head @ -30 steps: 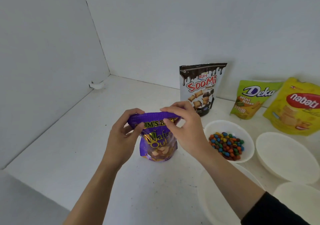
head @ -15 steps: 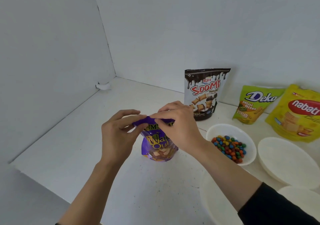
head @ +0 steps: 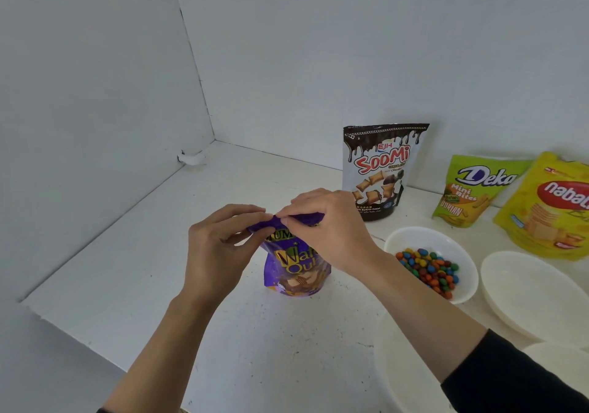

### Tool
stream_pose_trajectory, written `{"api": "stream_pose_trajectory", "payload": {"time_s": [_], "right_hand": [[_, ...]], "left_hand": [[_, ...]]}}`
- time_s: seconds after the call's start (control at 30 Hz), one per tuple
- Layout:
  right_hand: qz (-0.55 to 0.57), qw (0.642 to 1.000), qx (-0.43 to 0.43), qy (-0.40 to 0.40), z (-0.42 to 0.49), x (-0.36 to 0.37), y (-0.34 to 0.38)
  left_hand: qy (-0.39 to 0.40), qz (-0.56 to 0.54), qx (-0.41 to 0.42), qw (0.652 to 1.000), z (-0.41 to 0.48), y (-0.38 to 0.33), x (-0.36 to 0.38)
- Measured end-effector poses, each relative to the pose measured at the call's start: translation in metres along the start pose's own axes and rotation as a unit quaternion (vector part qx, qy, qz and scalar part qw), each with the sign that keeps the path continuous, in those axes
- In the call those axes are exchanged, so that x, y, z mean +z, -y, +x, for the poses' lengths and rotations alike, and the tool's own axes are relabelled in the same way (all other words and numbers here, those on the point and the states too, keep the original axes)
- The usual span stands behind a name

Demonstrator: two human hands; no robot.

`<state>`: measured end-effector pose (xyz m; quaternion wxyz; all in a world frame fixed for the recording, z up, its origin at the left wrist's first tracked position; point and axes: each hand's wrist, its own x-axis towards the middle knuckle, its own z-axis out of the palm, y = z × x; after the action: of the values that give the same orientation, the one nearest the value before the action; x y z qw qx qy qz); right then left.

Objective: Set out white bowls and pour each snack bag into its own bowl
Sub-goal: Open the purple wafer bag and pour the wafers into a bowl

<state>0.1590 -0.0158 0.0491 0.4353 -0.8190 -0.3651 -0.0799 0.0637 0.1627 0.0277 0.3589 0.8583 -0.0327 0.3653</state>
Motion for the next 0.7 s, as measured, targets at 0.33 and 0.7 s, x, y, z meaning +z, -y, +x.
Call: {"api": "stream_pose_trajectory", "payload": {"time_s": [0.33,0.7], "right_hand": [[0.017,0.999,-0.001,0.041,0.0019,-0.0038,0.0092],[0.011,0.999,-0.022,0.028,0.0017,-0.0081,0.0076]], "left_hand": [[0.0,-0.006,0.031,1.0,0.0002,0.0016,0.0002],[0.041,-0.003,-0.011,0.999,0.0053,0.0002,-0.0051]]}}
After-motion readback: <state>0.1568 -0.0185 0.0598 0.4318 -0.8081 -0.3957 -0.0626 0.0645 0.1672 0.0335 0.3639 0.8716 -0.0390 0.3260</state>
